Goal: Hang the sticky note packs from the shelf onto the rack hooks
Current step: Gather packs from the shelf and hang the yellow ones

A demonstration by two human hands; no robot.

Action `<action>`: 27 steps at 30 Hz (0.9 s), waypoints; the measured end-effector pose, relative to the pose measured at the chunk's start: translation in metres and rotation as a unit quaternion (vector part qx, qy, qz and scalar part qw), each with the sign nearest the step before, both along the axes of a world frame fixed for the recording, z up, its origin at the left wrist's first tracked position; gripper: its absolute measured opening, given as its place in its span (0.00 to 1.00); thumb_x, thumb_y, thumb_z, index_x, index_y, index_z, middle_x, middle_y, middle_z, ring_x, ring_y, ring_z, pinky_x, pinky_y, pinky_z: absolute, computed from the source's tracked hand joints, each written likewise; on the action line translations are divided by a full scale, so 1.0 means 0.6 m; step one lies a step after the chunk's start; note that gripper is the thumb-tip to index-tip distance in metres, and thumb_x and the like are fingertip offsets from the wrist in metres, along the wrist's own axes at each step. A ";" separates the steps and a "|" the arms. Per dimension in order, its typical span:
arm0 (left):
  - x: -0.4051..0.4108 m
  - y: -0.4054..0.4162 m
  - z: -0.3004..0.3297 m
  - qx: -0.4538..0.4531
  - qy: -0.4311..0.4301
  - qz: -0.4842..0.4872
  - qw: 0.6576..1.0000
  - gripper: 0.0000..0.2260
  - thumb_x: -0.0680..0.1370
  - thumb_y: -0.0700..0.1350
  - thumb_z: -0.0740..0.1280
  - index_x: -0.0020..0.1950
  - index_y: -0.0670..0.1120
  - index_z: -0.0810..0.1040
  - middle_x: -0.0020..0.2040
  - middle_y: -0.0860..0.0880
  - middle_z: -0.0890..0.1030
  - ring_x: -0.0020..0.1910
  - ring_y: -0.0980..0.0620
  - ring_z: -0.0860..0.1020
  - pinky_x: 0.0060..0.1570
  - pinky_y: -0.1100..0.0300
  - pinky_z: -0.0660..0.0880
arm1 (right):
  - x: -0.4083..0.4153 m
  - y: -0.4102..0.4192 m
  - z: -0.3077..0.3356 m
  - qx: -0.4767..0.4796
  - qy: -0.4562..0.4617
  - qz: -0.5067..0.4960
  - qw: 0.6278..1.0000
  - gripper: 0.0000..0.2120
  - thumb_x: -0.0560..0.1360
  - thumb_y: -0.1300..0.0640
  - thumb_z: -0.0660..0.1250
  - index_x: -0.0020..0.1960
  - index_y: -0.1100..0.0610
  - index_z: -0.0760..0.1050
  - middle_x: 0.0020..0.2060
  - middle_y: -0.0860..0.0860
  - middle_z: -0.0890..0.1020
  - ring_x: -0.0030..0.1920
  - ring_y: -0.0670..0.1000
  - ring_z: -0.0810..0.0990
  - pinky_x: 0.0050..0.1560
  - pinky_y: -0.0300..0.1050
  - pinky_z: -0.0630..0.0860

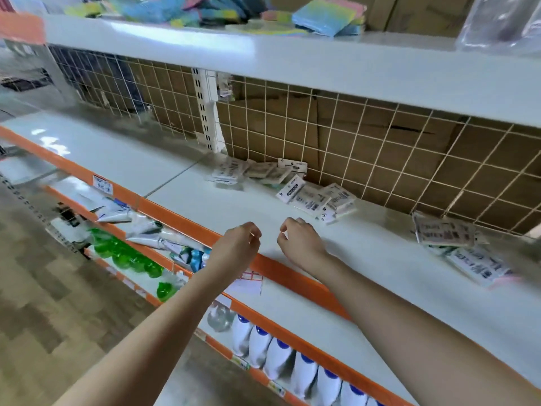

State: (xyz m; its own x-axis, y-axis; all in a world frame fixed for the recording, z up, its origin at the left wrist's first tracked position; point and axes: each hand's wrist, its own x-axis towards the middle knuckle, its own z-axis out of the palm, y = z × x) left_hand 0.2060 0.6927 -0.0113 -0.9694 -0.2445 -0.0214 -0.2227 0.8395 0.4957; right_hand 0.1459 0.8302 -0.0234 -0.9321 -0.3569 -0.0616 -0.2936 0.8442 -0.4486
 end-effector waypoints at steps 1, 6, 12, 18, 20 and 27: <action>-0.015 -0.005 0.001 -0.001 -0.004 0.000 1.000 0.11 0.80 0.43 0.57 0.57 0.50 0.77 0.55 0.46 0.80 0.51 0.44 0.78 0.48 0.54 0.75 | -0.015 -0.005 -0.003 0.009 0.005 -0.006 1.000 0.14 0.79 0.56 0.58 0.61 0.60 0.72 0.60 0.58 0.74 0.62 0.60 0.71 0.60 0.50 0.70; -0.094 -0.021 -0.005 0.009 -0.018 -0.003 1.000 0.12 0.80 0.42 0.57 0.61 0.48 0.74 0.59 0.47 0.78 0.58 0.45 0.75 0.55 0.53 0.73 | -0.095 -0.011 -0.019 0.043 0.033 -0.041 0.998 0.17 0.78 0.55 0.58 0.65 0.59 0.70 0.64 0.58 0.71 0.65 0.60 0.67 0.62 0.52 0.68; -0.182 -0.043 -0.015 -0.014 -0.024 -0.044 0.999 0.15 0.80 0.44 0.58 0.67 0.46 0.69 0.64 0.45 0.73 0.62 0.44 0.72 0.58 0.50 0.72 | -0.189 -0.034 -0.040 0.125 0.137 -0.089 0.979 0.20 0.78 0.52 0.56 0.65 0.62 0.69 0.62 0.60 0.72 0.63 0.61 0.68 0.62 0.53 0.65; -0.259 -0.087 -0.020 -0.089 -0.021 -0.079 0.993 0.19 0.80 0.43 0.59 0.71 0.45 0.65 0.67 0.42 0.71 0.66 0.41 0.68 0.61 0.49 0.69 | -0.265 -0.070 -0.052 0.066 0.094 -0.105 0.988 0.25 0.80 0.46 0.54 0.70 0.60 0.63 0.67 0.58 0.68 0.67 0.59 0.64 0.65 0.55 0.64; -0.283 -0.104 -0.025 -0.109 -0.020 -0.084 0.990 0.19 0.79 0.44 0.59 0.70 0.45 0.65 0.68 0.42 0.71 0.67 0.41 0.66 0.62 0.48 0.67 | -0.285 -0.081 -0.058 0.077 0.083 -0.101 0.988 0.26 0.80 0.44 0.52 0.72 0.58 0.60 0.69 0.58 0.66 0.69 0.60 0.63 0.66 0.58 0.63; -0.354 -0.148 -0.054 -0.139 0.025 -0.149 0.979 0.22 0.78 0.43 0.59 0.73 0.44 0.62 0.70 0.42 0.66 0.70 0.41 0.62 0.67 0.46 0.62 | -0.310 -0.095 -0.098 0.144 0.094 -0.081 0.982 0.38 0.74 0.35 0.58 0.76 0.55 0.52 0.76 0.54 0.56 0.74 0.58 0.57 0.68 0.60 0.59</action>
